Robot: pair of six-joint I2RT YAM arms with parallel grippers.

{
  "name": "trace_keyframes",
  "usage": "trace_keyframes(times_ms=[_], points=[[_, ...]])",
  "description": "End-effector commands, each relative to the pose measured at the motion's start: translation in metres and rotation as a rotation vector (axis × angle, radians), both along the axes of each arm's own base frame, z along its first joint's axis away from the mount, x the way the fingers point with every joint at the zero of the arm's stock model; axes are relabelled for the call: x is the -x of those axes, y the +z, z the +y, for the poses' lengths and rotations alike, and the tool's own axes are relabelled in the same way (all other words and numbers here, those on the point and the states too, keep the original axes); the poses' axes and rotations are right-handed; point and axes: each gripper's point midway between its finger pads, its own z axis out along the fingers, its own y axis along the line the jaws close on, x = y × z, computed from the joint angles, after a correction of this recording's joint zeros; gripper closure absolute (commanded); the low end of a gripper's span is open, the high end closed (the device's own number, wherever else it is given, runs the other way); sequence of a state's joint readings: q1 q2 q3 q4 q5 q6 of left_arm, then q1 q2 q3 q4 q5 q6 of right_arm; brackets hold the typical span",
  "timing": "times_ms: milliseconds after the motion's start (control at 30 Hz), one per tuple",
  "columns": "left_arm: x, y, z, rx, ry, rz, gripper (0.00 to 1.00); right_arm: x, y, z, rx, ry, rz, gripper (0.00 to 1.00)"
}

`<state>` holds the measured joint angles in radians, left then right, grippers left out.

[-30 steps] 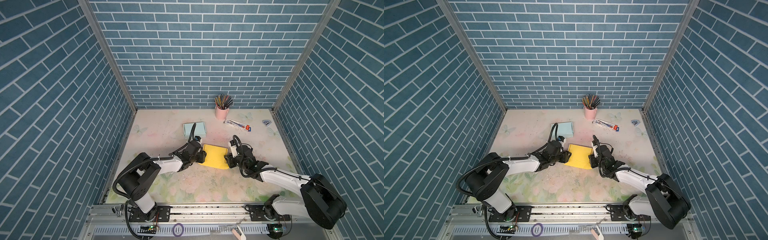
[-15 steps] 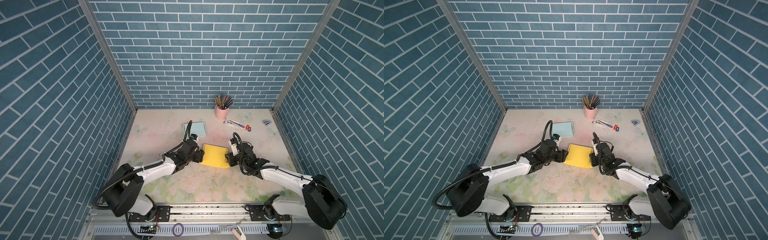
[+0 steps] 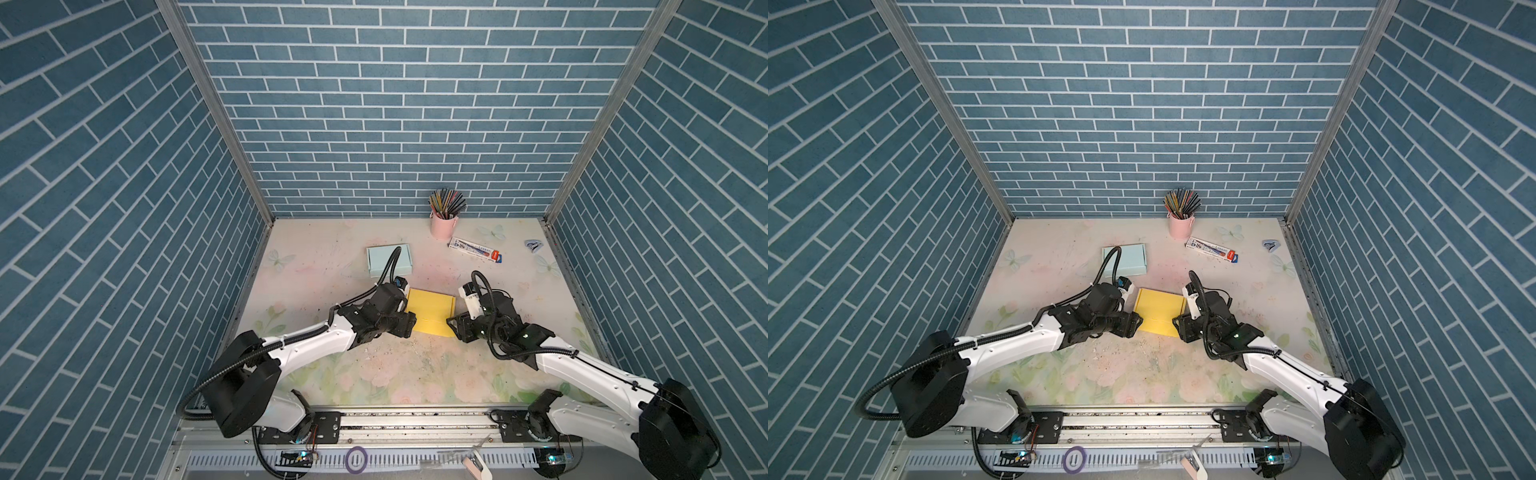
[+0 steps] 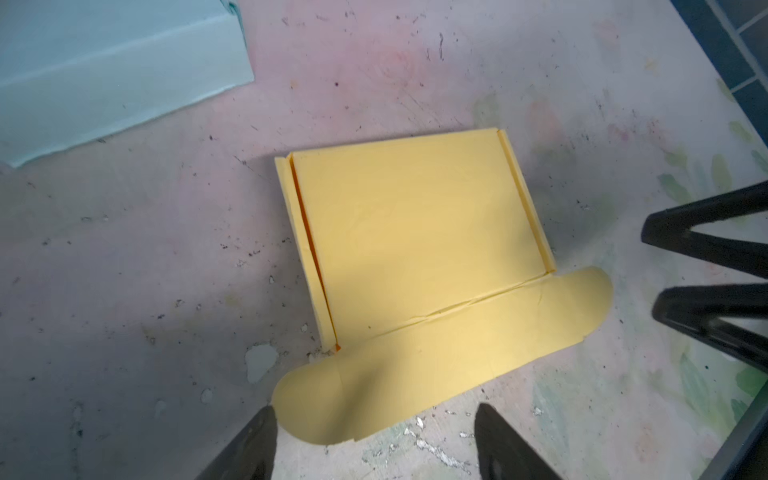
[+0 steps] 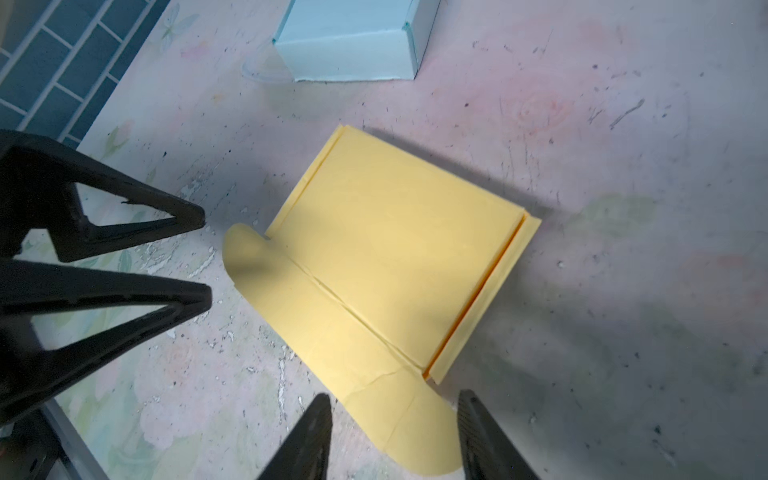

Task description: Fold the paper box

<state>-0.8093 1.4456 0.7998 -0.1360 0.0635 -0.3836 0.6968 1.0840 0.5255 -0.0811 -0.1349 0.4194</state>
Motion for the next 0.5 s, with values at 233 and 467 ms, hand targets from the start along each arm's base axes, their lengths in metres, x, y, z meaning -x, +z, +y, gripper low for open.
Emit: trace_keyframes(times_ms=[233, 467], points=[[-0.001, -0.015, -0.005, -0.02, -0.023, 0.046, 0.18, 0.013, -0.034, 0.007, -0.023, -0.014, 0.127, 0.48], [0.003, -0.024, -0.01, 0.028, -0.037, 0.069, 0.17, 0.017, -0.044, 0.007, -0.022, -0.011, 0.147, 0.48]])
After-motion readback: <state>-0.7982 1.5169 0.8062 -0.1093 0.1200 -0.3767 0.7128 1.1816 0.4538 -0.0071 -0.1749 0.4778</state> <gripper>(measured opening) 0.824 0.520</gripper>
